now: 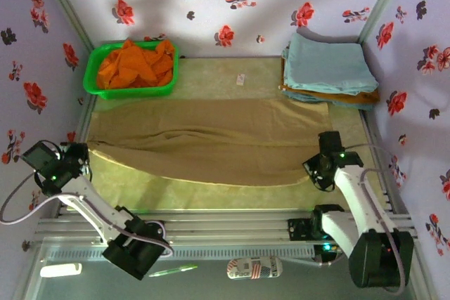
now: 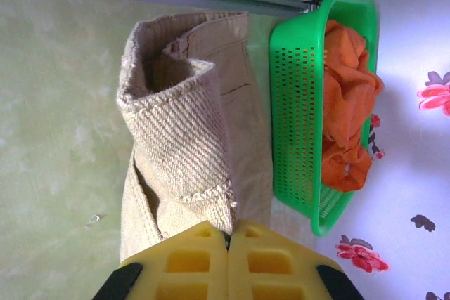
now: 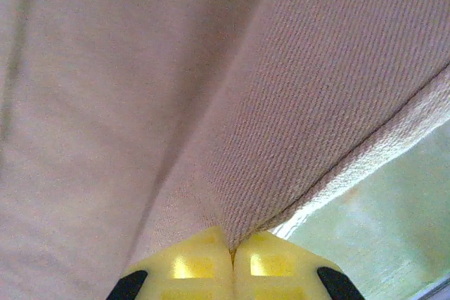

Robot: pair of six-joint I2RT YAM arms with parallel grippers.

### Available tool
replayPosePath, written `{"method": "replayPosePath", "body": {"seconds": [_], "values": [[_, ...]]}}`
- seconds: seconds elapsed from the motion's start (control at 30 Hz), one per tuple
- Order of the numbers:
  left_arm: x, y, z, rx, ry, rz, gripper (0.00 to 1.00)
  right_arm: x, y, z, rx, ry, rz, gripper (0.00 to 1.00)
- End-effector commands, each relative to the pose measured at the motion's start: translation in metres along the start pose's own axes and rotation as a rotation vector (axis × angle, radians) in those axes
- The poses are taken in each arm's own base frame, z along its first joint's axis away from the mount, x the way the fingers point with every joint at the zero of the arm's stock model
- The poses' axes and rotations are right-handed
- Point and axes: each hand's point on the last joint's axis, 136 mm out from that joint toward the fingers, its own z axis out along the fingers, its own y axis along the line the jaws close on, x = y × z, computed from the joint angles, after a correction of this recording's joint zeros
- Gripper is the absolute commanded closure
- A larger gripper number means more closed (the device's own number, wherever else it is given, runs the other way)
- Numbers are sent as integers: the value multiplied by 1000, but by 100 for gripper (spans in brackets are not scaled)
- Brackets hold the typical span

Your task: Fold and stack the trousers

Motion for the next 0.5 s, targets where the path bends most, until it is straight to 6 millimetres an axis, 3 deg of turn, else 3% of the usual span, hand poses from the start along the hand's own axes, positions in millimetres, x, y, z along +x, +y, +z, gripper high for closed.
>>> {"method": "replayPosePath", "body": {"seconds": [0.0, 0.17, 0.33, 0.47], "values": [[2, -7, -14, 8, 3, -27, 100, -9, 4, -24, -9, -49, -78, 100], [-11, -15, -32, -13, -46, -9, 100, -9, 7, -52, -95, -106, -106, 100], [-16, -22, -36, -9, -52, -5, 100, -11, -7, -73, -121, -188, -122, 100], [-22, -28, -35, -18, -47, -3, 100, -18, -4, -87, -133, -238, -149, 100]]}}
